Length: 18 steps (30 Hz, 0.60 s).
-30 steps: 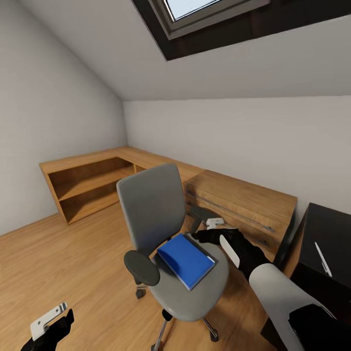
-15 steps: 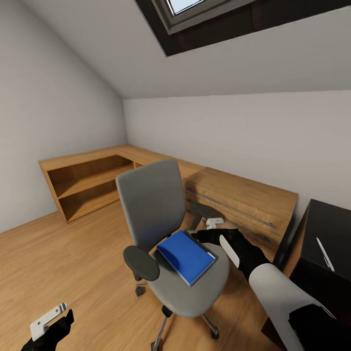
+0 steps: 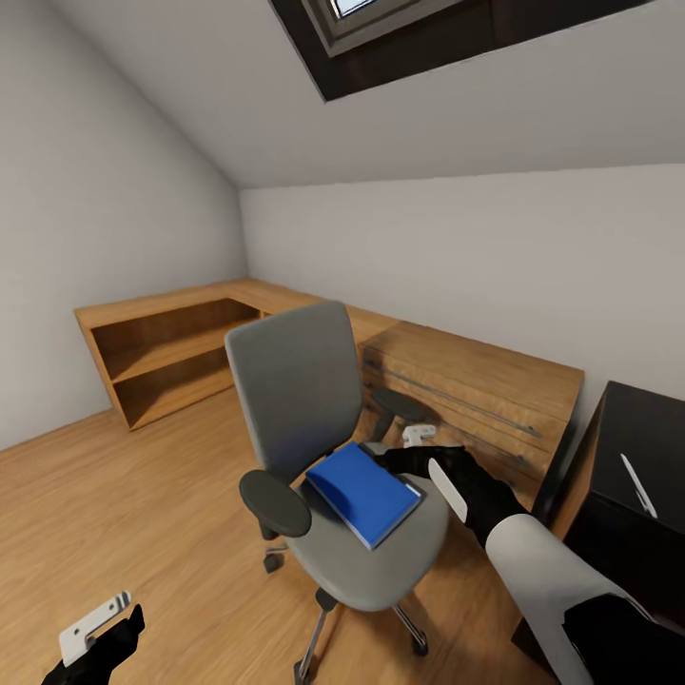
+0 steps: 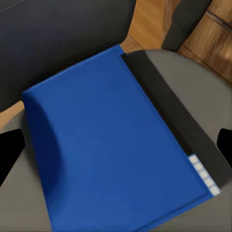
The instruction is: In the bedroom, organize the workspace by keeping the computer under the desk, ensuring the monitor is on the desk, placing the keyboard on the desk next to the monitor, placing the mouse on the desk next to the keyboard, moving the folder from the swivel chair onto the desk next to the mouse, stacking the notebook on top of the folder with the pen on top of the notebook, and positioning the swivel chair next to the desk.
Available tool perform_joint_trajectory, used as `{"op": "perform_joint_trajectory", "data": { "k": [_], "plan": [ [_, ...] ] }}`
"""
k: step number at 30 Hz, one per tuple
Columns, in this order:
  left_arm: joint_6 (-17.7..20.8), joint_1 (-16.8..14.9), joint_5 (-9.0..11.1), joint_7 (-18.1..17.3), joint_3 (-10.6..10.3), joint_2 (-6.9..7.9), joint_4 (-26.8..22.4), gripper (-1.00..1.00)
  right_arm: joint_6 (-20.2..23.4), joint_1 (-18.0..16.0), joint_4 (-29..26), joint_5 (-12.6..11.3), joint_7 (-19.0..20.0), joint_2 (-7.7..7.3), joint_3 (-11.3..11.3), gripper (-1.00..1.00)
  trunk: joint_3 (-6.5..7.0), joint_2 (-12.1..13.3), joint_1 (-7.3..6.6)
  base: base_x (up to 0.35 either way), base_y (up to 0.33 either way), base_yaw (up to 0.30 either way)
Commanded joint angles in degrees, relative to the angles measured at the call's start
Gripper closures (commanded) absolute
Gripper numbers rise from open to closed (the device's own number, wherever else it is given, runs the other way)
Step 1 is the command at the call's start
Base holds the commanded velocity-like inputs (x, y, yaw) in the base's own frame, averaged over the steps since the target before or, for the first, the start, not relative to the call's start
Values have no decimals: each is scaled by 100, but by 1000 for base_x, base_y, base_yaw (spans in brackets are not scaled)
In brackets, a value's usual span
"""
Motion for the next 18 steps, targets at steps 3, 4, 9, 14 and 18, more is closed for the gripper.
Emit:
{"op": "perform_joint_trajectory", "data": {
  "k": [3, 4, 9, 14, 18],
  "plan": [
    [31, -4, 32, 18, 5, -4, -7, -100, 28, -4, -18, -3, -13, 10, 8, -100, -60, -125, 66, 0, 0, 0],
    [33, -4, 32, 19, 5, -1, -1, -100, 31, -4, -37, -3, -29, 13, 8, -100, -78, -165, 88, 0, 0, 0],
    [39, -4, 32, 16, -3, 4, 71, -100, -277, -4, -329, -34, -49, 7, -67, -100, -168, -365, 198, 0, 0, 0],
    [32, -4, 37, 11, -4, 5, 80, -100, -678, -4, -395, -27, -198, 3, -68, -100, -258, -566, 308, 0, 0, 0],
    [31, -4, 34, 11, -4, 5, 81, -100, -729, 13, -406, -32, -197, -8, -66, -100, -329, -726, 395, 0, 0, 0]
  ]
}}
